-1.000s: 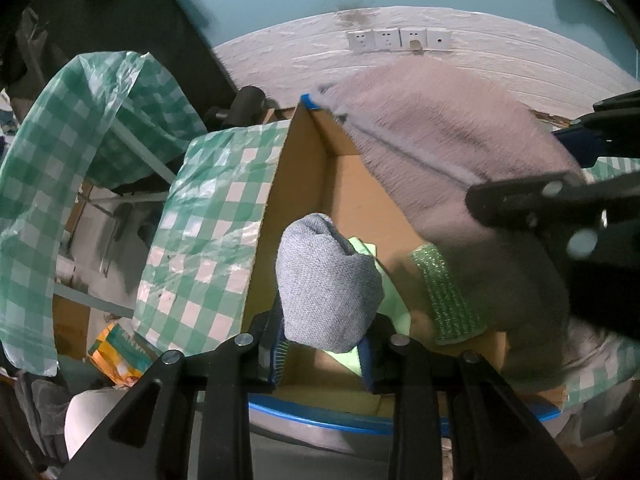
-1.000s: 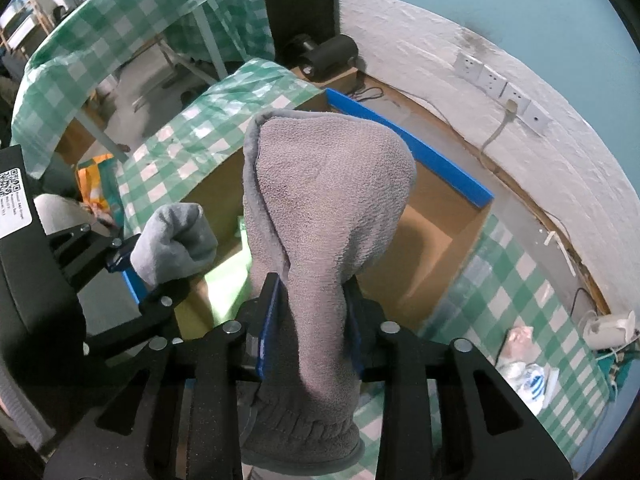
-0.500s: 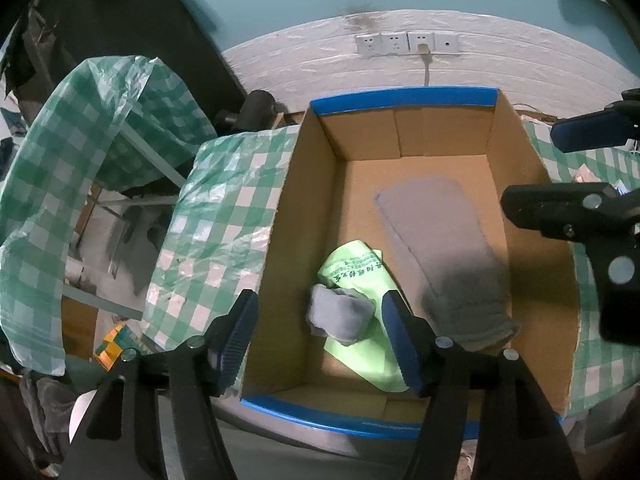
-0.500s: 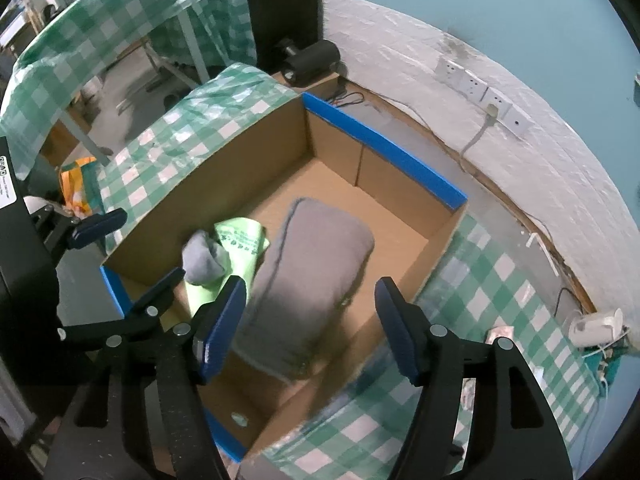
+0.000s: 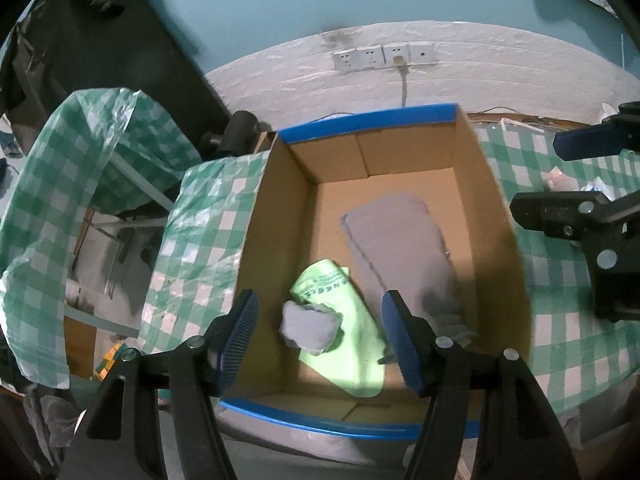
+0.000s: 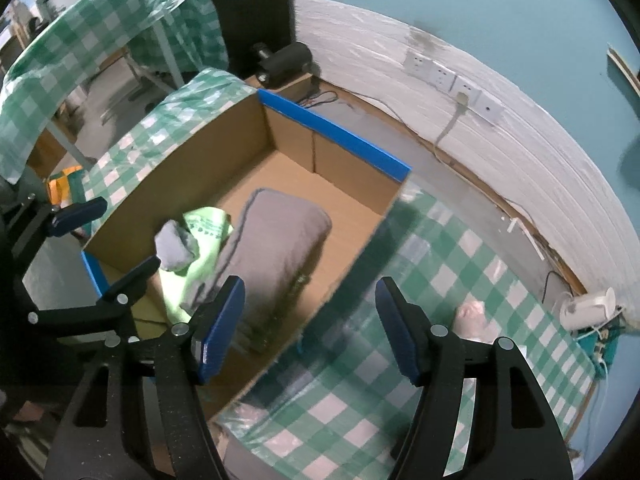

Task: Organize soft objects
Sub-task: 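Move both grippers back over the bagged items on the table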

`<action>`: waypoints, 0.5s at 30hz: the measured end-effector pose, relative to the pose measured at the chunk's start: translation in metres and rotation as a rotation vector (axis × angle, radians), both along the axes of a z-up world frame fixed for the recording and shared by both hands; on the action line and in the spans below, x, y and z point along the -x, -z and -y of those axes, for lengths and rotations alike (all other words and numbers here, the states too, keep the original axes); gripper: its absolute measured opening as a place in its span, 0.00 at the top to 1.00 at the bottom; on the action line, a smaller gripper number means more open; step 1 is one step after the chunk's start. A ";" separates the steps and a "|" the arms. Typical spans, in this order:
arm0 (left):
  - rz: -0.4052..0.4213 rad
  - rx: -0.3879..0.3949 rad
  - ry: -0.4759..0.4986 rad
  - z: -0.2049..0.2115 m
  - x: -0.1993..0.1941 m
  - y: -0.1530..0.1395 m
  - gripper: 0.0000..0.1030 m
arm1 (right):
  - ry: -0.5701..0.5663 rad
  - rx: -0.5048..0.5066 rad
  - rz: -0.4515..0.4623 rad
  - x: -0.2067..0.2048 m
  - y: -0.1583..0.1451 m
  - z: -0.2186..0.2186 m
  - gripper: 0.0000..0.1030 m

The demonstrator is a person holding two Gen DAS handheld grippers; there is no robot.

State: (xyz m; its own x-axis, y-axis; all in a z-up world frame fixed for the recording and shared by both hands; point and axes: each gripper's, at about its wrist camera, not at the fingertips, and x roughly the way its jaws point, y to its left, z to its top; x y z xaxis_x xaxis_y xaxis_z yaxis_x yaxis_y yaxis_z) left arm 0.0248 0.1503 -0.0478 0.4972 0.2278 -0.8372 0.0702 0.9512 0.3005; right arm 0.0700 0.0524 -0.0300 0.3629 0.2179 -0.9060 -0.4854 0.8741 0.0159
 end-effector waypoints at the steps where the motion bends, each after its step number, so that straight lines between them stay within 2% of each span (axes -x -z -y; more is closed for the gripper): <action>1: 0.002 0.001 0.007 0.004 0.000 -0.001 0.36 | 0.006 -0.001 0.002 0.001 -0.001 0.004 0.34; 15: 0.017 -0.013 0.111 0.057 0.003 -0.011 0.33 | 0.082 -0.004 0.028 0.017 -0.008 0.070 0.33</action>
State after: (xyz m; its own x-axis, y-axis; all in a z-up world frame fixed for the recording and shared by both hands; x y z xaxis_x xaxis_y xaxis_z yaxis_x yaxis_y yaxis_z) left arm 0.0215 0.0937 -0.0373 0.5340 0.1812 -0.8258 0.1695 0.9340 0.3145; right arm 0.0528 -0.0178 -0.0224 0.4052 0.1897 -0.8943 -0.4121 0.9111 0.0066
